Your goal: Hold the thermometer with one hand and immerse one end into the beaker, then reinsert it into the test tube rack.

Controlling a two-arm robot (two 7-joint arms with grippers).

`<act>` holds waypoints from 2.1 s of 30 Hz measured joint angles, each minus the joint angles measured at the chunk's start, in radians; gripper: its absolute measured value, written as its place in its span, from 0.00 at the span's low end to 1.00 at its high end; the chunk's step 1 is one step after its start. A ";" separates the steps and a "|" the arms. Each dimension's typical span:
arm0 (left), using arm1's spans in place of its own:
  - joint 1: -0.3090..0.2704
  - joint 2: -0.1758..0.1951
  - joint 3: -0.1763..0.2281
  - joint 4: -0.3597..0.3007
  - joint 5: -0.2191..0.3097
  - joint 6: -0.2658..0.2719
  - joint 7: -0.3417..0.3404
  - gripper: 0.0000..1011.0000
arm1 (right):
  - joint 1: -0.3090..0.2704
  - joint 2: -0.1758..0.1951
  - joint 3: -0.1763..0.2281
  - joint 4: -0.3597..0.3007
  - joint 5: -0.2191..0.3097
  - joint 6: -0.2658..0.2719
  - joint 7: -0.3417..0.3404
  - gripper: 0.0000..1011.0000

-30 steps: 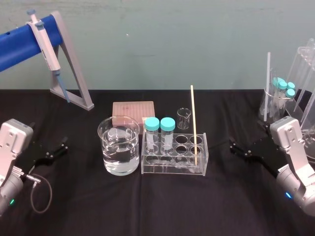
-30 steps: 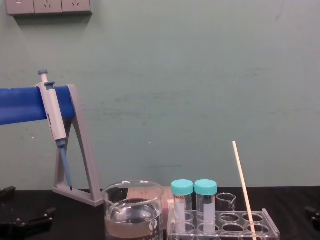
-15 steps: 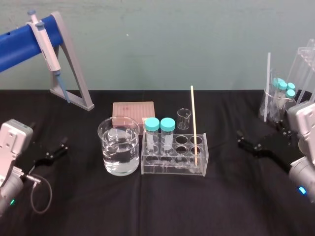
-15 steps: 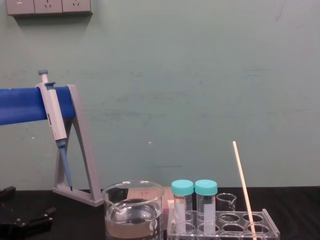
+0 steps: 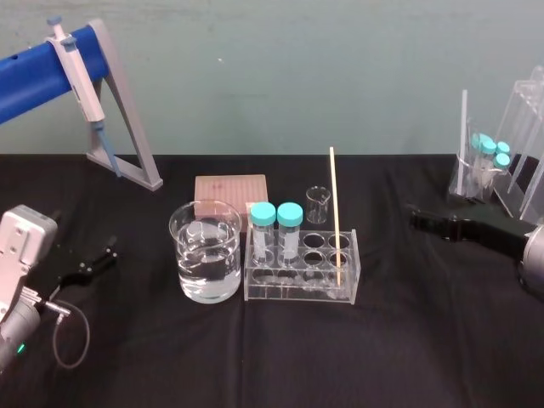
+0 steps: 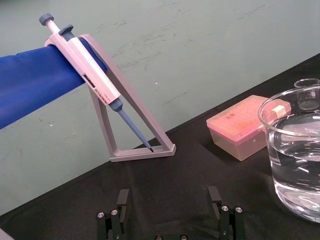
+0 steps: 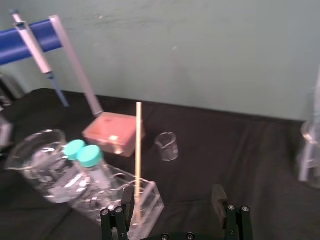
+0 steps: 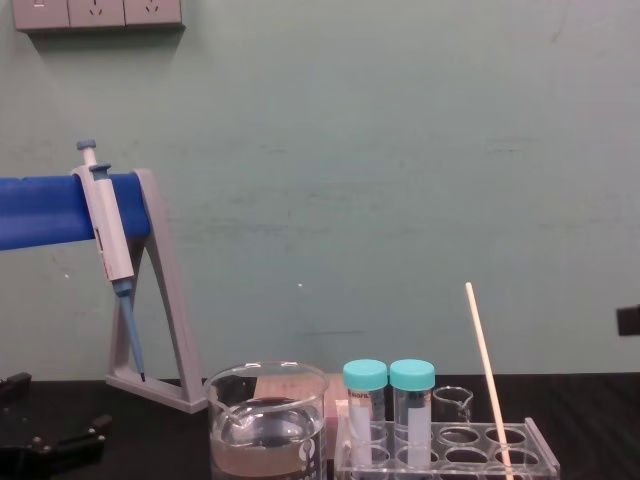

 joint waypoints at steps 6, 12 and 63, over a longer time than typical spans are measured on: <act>0.000 0.000 0.000 0.000 0.000 0.000 0.000 0.99 | 0.115 0.008 -0.042 0.062 0.072 0.095 0.083 0.99; 0.000 0.000 0.000 0.000 0.000 0.000 0.000 0.99 | 0.245 0.001 -0.125 0.156 0.077 0.152 0.141 0.99; 0.000 0.000 0.000 0.000 0.000 0.000 0.000 0.99 | 0.530 -0.262 -0.369 0.598 -0.012 0.065 0.108 0.64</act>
